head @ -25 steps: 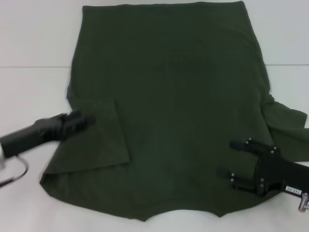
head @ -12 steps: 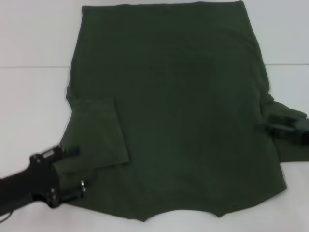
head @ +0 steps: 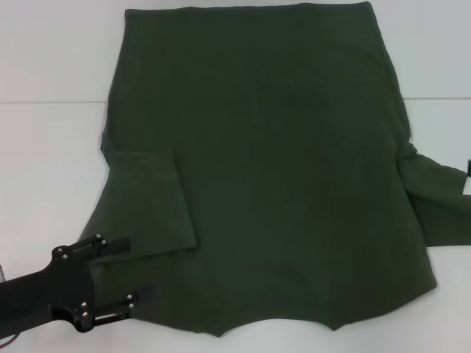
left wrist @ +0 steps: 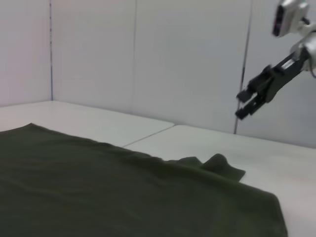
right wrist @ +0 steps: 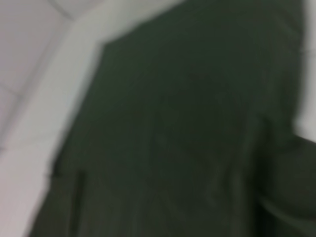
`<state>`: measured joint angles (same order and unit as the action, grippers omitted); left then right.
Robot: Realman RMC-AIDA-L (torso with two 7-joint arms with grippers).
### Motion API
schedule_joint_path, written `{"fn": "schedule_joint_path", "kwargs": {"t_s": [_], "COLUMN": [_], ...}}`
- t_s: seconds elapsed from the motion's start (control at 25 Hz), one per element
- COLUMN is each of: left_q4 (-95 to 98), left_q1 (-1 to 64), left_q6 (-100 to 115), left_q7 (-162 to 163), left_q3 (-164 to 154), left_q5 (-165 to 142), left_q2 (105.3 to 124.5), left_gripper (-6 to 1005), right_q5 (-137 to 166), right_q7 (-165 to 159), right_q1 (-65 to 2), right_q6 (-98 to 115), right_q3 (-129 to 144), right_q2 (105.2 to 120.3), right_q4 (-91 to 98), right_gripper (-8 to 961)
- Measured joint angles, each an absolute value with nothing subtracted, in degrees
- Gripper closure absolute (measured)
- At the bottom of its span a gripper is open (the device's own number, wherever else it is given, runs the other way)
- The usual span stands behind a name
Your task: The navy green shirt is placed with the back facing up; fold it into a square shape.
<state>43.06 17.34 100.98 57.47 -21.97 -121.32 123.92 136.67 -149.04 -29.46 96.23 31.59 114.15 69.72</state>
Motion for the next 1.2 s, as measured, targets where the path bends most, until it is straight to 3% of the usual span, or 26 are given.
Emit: {"fn": "schedule_joint_path", "kwargs": {"t_s": [0.36, 0.72, 0.96, 1.2], "left_q4": [42.82, 42.54, 42.15, 41.97], "left_q1": [17.33, 17.31, 17.31, 17.66], "left_q6": [101.73, 101.43, 100.97, 100.64], "left_q7": [57.11, 57.02, 57.00, 57.00], "left_q3": [-22.38, -22.48, -22.51, -22.28], "left_q5": [-121.64, -121.71, -121.52, -121.34], "left_q2": [123.97, 124.05, 124.10, 124.05], "left_gripper": [173, 173, 173, 173], "right_q5": [159.17, 160.69, 160.65, 160.86], "right_q7": [-153.68, -151.81, -148.52, -148.17], "right_q1": [-39.75, -41.21, -42.13, -42.74], "right_q6": [95.10, 84.70, 81.38, 76.43], "right_q3": [31.92, 36.36, 38.24, 40.73], "right_q2": [114.50, 113.57, 114.05, 112.80], "right_q4": [65.93, 57.61, 56.13, 48.31], "right_gripper": [96, 98, 101, 117]}}
